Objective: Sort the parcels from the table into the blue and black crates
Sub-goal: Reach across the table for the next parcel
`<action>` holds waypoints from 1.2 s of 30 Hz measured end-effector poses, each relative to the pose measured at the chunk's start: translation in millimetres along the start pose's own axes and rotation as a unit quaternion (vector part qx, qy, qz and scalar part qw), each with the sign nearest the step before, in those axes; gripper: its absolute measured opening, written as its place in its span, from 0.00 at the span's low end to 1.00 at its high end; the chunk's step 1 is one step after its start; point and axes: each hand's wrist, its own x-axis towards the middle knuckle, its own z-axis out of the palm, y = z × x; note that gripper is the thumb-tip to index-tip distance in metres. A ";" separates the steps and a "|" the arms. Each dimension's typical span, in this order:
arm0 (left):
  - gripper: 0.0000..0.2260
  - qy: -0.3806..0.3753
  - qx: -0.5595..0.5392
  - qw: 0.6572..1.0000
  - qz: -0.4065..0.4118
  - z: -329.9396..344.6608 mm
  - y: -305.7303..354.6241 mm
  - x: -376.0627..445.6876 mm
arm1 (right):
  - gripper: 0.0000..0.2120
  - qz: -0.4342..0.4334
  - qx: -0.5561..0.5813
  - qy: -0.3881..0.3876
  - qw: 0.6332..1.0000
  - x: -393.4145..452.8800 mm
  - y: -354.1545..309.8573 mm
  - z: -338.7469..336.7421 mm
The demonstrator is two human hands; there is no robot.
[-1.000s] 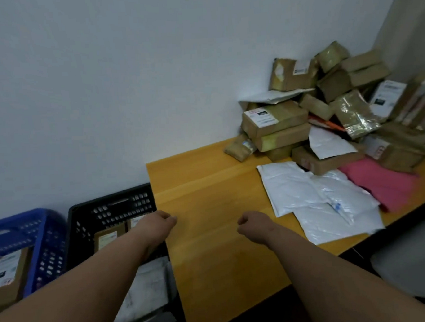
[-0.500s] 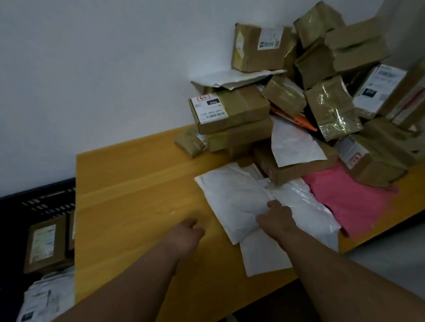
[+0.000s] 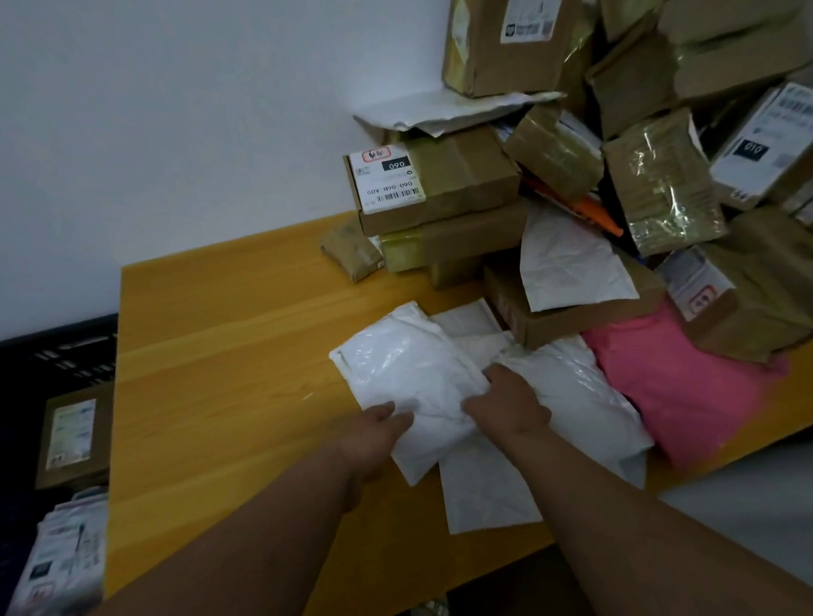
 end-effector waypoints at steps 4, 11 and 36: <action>0.23 -0.033 -0.156 0.987 -0.009 -12.1 3.9 -10.5 | 0.10 -0.124 0.117 -0.022 0.985 -36.7 -43.0 5.0; 0.13 0.016 -0.374 0.923 0.086 -73.8 1.4 -31.7 | 0.11 -0.194 0.218 -0.171 0.941 -93.6 -95.7 28.4; 0.18 -0.135 -0.390 0.886 0.211 -298.4 -97.0 -138.2 | 0.11 -0.145 0.411 -0.182 0.881 -176.7 -206.2 127.6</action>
